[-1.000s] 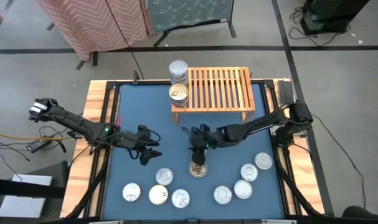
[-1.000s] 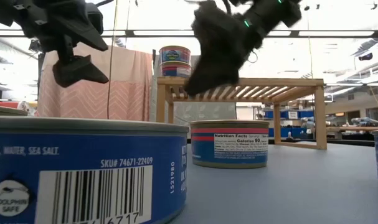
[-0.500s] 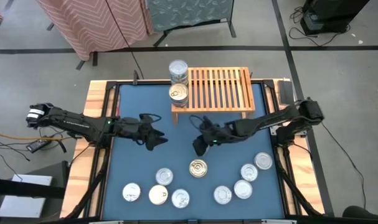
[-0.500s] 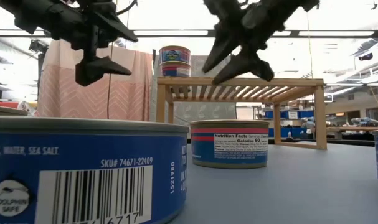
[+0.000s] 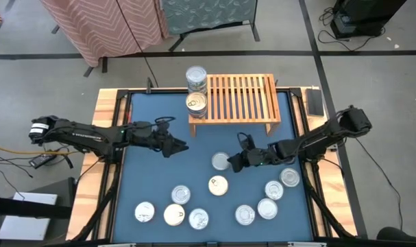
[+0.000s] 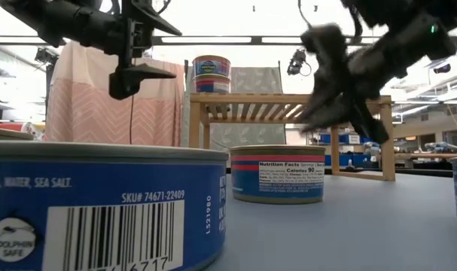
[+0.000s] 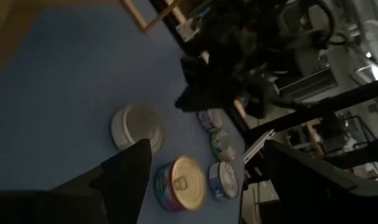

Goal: Stack canned seafood by type on shelf
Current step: Stack the green tuna can on top of the other green tuna cans on the shelf

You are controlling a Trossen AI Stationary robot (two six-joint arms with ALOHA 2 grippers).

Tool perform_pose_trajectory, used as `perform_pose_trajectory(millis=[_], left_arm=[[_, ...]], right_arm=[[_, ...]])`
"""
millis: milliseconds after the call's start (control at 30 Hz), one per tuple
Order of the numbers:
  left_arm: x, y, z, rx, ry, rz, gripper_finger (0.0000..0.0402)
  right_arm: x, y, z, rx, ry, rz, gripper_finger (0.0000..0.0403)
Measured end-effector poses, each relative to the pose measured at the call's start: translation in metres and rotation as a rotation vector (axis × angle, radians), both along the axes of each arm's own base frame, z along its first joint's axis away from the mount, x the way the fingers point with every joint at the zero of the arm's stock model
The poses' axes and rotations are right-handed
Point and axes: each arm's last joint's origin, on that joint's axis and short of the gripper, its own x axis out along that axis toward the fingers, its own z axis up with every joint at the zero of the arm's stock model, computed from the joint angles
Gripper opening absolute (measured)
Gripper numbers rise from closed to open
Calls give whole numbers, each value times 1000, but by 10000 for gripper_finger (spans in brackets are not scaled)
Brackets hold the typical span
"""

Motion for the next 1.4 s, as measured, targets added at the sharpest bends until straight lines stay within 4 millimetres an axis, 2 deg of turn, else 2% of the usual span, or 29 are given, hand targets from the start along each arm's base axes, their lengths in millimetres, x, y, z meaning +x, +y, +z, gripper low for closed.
perform_pose_trajectory(millis=[467,700,1267,1400], left_arm=[[30,-2,-30,-118,53,-39,312],[38,-3,-48,-200,127,-43,312],[63,-3,-96,-378,192,33,312],[68,-3,-101,-412,160,37,312]], right_arm=[[14,2,-35,40,50,-12,36],[12,5,-37,31,77,-33,5],[6,0,-43,24,161,-75,4],[6,0,-43,18,171,-72,2]])
